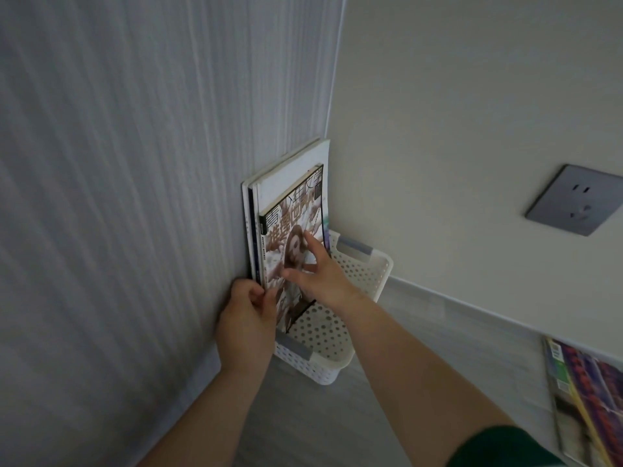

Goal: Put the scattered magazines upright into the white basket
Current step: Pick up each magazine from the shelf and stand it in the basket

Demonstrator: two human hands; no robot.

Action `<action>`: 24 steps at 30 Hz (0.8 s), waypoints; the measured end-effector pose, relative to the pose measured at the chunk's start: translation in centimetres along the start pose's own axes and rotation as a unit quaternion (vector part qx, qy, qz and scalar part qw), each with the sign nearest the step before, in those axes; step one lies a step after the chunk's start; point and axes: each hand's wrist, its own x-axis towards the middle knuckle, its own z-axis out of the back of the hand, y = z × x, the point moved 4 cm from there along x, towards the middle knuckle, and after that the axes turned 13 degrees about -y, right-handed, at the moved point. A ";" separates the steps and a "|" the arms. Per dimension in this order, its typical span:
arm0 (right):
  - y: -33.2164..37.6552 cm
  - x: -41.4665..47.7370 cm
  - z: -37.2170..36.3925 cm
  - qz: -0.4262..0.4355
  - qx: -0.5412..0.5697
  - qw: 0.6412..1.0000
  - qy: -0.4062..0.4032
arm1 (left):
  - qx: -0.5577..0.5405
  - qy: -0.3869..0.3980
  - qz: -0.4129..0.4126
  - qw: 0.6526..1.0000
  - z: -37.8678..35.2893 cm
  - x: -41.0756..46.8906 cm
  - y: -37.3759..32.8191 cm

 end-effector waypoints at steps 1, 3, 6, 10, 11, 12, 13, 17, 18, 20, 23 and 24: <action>0.0 0.0 0.0 0.002 -0.001 1.000 -0.001 | 0.006 0.010 -0.003 1.000 0.0 -0.1 0.1; 0.3 -0.3 0.1 0.010 -0.003 1.000 -0.002 | 0.013 0.042 -0.016 0.999 0.0 -0.4 0.0; 0.4 -1.3 1.4 0.034 -0.040 0.998 -0.030 | 0.014 0.091 -0.030 0.995 -0.1 -0.6 -0.9; -0.9 -4.0 5.9 0.029 -0.115 0.987 -0.110 | -0.012 0.148 -0.060 0.987 -0.5 -2.8 -3.3; -1.5 -5.0 7.5 0.022 -0.133 0.982 -0.129 | -0.024 0.166 -0.068 0.983 -0.7 -3.9 -4.0; -2.3 -6.1 9.2 0.012 -0.148 0.978 -0.145 | -0.032 0.184 -0.075 0.980 -0.9 -5.0 -4.6; -3.0 -7.3 11.0 0.003 -0.161 0.973 -0.164 | -0.038 0.199 -0.082 0.976 -1.0 -6.2 -5.3; -5.9 -12.7 18.0 -0.041 -0.175 0.949 -0.259 | -0.041 0.268 -0.118 0.955 -1.8 -11.6 -7.1; -6.7 -14.3 19.6 -0.056 -0.183 0.941 -0.279 | -0.025 0.300 -0.124 0.946 -2.1 -13.1 -7.4; -8.7 -17.6 22.6 -0.083 -0.187 0.929 -0.308 | 0.013 0.367 -0.135 0.920 -2.8 -16.2 -7.6; -12.2 -23.2 26.4 -0.132 -0.220 0.906 -0.336 | 0.033 0.438 -0.145 0.886 -3.3 -21.5 -8.2; -13.3 -25.0 27.4 -0.141 -0.233 0.901 -0.337 | 0.035 0.448 -0.153 0.880 -3.3 -23.1 -8.5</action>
